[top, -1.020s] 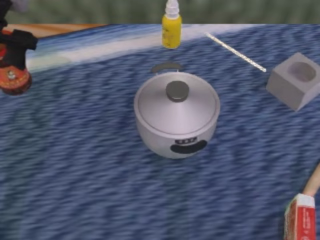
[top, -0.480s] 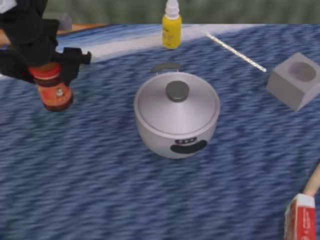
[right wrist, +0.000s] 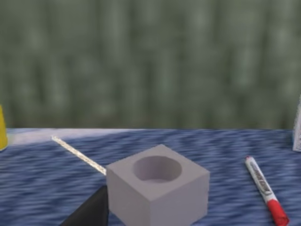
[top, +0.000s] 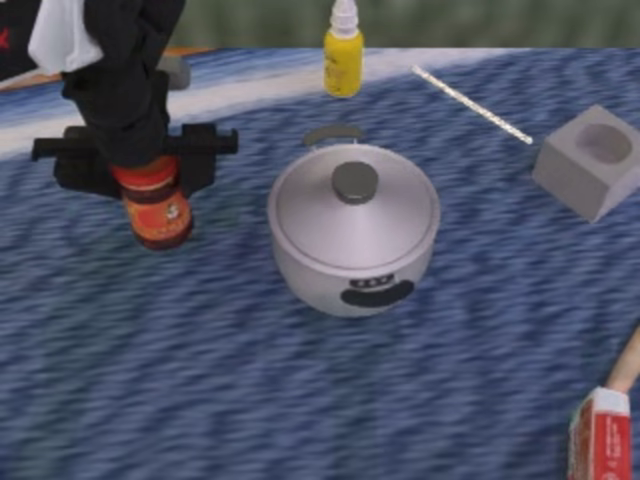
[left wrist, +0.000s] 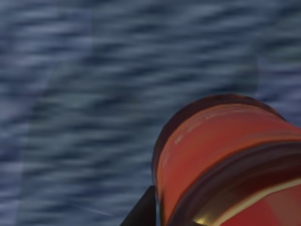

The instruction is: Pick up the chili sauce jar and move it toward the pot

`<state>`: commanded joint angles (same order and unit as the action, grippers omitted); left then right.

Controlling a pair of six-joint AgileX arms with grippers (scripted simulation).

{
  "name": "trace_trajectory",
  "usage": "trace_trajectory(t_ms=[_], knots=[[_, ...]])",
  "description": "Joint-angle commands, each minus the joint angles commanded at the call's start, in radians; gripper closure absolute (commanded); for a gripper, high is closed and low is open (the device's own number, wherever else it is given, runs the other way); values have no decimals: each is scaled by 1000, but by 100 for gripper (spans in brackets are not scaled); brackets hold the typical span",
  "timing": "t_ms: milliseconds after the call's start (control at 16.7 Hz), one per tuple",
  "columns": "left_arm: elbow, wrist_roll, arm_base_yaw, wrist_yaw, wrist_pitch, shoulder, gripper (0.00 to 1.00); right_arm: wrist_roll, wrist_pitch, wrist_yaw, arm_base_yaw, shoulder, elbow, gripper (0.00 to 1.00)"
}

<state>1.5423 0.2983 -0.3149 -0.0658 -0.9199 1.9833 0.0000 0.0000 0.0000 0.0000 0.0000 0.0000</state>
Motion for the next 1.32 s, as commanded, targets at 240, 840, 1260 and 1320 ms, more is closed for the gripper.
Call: trace_trajectory(t_ms=[240, 840, 1260, 1320], knots=[[-8, -2, 6, 1, 15, 13, 100, 0, 0, 0, 0, 0, 0, 0], [-87, -8, 7, 2, 167, 79, 100, 0, 0, 0, 0, 0, 0, 0], [-87, -8, 7, 2, 167, 79, 47, 0, 0, 0, 0, 0, 0, 0], [-87, -8, 7, 2, 167, 79, 40, 0, 0, 0, 0, 0, 0, 0]])
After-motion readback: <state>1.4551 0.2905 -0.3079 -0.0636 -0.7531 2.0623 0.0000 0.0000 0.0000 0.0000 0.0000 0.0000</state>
